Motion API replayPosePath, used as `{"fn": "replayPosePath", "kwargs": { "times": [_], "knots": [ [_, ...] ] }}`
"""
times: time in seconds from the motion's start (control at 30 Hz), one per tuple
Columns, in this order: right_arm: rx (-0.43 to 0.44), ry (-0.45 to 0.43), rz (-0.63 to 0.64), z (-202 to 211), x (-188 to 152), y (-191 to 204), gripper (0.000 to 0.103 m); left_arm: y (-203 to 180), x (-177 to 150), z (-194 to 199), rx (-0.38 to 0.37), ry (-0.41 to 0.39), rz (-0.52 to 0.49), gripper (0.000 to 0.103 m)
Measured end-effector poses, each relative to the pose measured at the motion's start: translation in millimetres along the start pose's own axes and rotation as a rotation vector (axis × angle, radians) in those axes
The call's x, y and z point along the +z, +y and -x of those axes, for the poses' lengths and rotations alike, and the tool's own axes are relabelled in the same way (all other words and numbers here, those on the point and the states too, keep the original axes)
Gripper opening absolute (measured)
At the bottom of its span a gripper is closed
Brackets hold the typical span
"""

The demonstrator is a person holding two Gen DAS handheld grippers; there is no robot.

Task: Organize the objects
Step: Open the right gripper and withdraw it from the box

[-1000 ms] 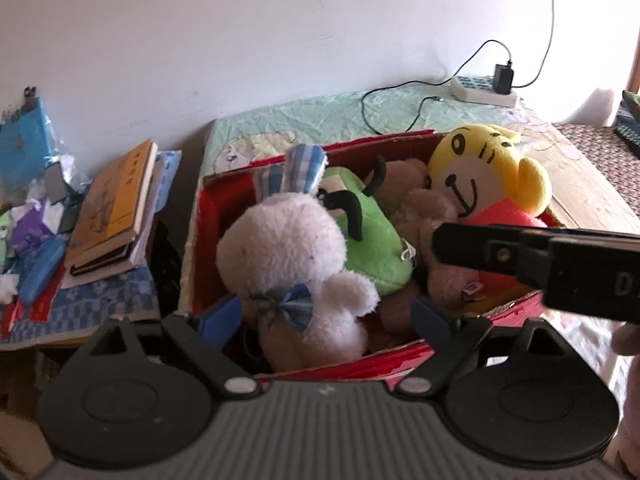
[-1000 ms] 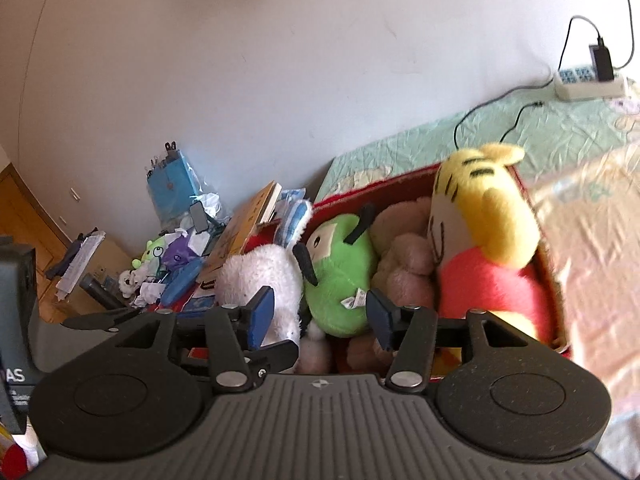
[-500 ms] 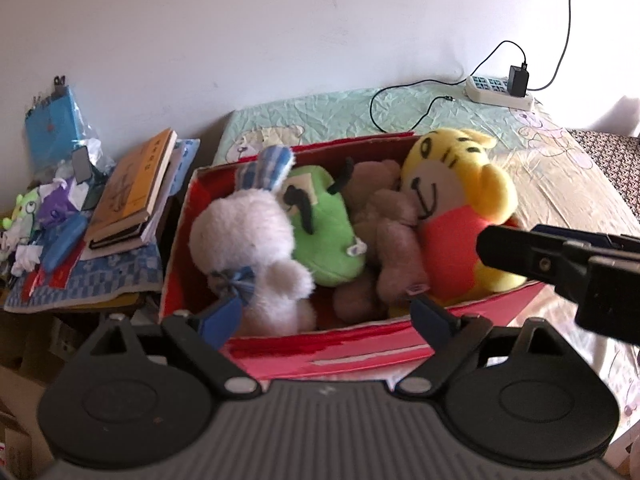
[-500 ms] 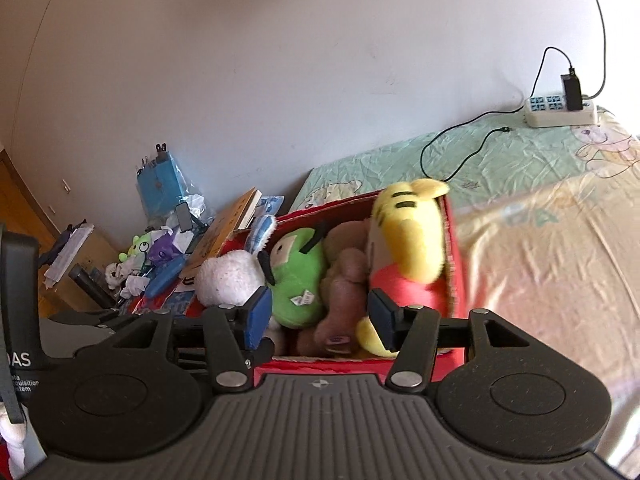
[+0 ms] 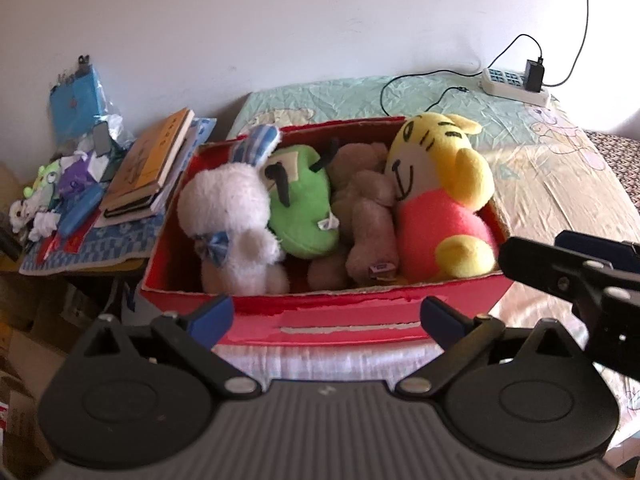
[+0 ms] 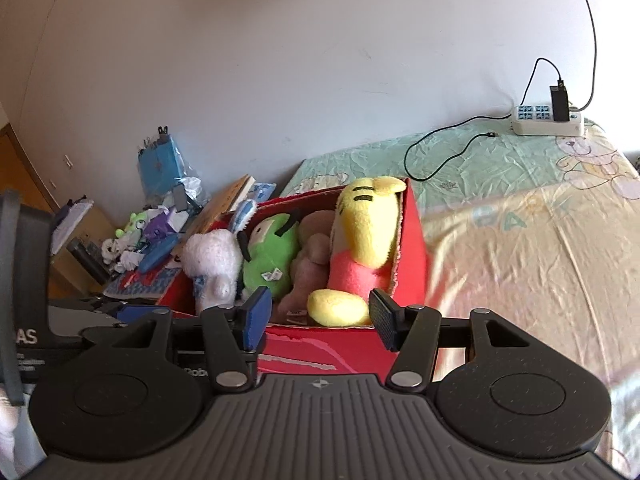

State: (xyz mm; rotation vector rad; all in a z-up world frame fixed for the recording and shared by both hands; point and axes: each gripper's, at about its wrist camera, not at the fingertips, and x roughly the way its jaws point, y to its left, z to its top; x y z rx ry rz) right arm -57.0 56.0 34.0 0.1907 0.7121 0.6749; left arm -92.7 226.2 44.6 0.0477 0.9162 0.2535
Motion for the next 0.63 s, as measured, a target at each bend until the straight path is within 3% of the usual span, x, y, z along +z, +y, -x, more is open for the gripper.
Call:
{"fn": "replayPosePath", "kwargs": {
  "times": [0.2,0.63],
  "knots": [
    [-0.096,0.019,0.04,-8.4,4.6,13.6,0.061,8.9,1.6,2.8,0.029,0.0,0.016,0.1],
    [-0.19,0.004,0.035,-24.0,16.0,45.4,0.065,39.6,16.2,-0.1,0.014,-0.061,-0.009,0.098]
  ]
}}
